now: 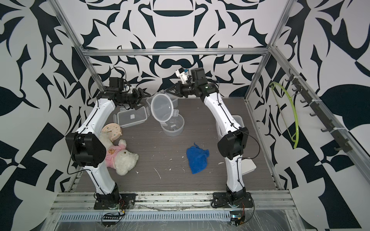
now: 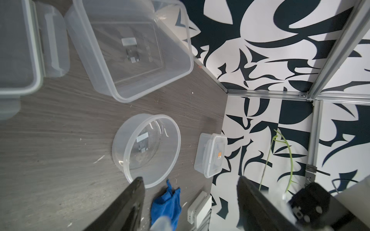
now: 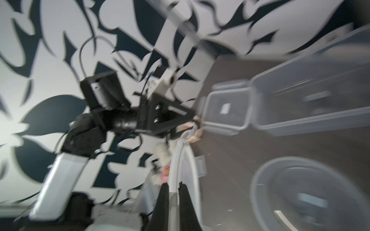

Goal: Wipe the insides of the lunch boxes
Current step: Place the lid at the center of the board.

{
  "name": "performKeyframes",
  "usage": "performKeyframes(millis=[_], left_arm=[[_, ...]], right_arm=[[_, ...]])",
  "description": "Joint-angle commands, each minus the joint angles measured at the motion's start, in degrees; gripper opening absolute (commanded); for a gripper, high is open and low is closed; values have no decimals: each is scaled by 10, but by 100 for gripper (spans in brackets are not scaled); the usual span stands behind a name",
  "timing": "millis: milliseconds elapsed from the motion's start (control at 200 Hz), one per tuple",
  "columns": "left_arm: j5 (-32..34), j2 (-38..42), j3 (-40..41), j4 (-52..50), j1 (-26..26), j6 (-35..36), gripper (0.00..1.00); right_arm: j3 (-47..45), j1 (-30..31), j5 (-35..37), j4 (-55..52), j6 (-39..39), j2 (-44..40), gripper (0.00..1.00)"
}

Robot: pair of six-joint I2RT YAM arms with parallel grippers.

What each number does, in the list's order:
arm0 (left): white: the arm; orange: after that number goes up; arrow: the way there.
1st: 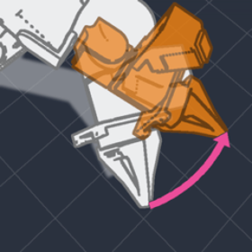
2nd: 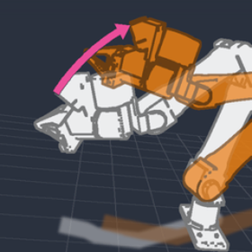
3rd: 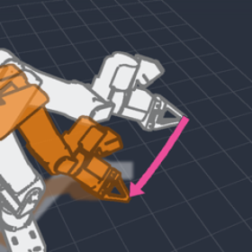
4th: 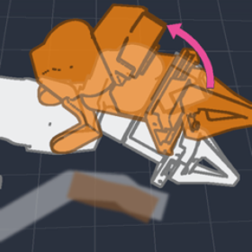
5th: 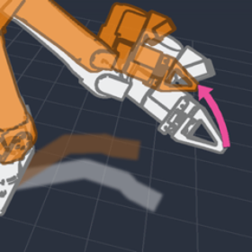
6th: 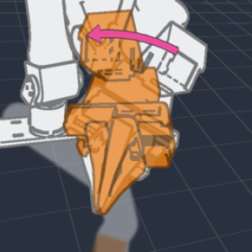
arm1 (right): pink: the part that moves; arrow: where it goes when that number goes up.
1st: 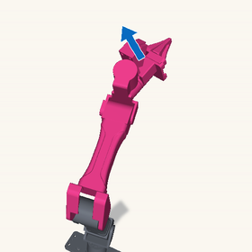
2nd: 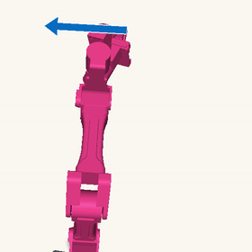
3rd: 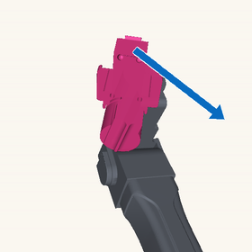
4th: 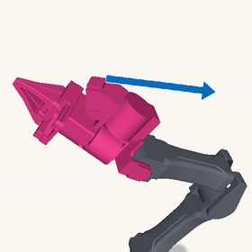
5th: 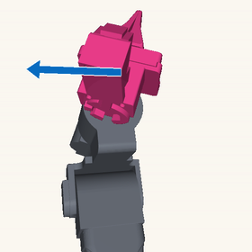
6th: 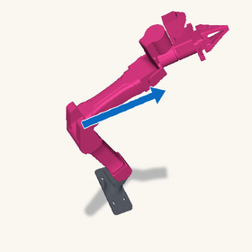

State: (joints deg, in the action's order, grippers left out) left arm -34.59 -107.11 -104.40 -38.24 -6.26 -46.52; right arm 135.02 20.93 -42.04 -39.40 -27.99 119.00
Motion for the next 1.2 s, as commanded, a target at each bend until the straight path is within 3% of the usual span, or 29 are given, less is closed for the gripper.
performKeyframes(millis=[0, 45, 120, 365, 605, 675, 825, 995, 1195], left_arm=[[-36, -10, 32, 1, 3, 10, 73], [-36, -9, 44, 0, 2, 16, 73], [-34, -7, 64, -2, 2, 22, 73], [-40, -2, 106, 7, -1, 26, 72], [-39, -4, 116, 12, -7, 27, 71], [-38, -4, 116, 12, -10, 27, 71], [-35, -8, 118, 11, -16, 27, 72], [-29, -8, 117, 10, -23, 27, 74], [-19, -4, 120, -10, -29, 42, 74]], right_arm=[[35, -18, 294, -154, 160, 11, 0], [22, -18, 368, -146, 186, 14, 0], [9, -20, 431, -124, 220, 27, 0], [-16, -11, 549, -46, 283, 124, 0], [-52, 59, 621, -17, 328, 196, 0], [-95, 76, 610, 18, 325, 177, 22], [-157, 83, 566, 75, 290, 120, 47], [-202, 83, 563, 69, 255, 46, 54], [-357, 88, 577, 35, 182, -110, 57]])
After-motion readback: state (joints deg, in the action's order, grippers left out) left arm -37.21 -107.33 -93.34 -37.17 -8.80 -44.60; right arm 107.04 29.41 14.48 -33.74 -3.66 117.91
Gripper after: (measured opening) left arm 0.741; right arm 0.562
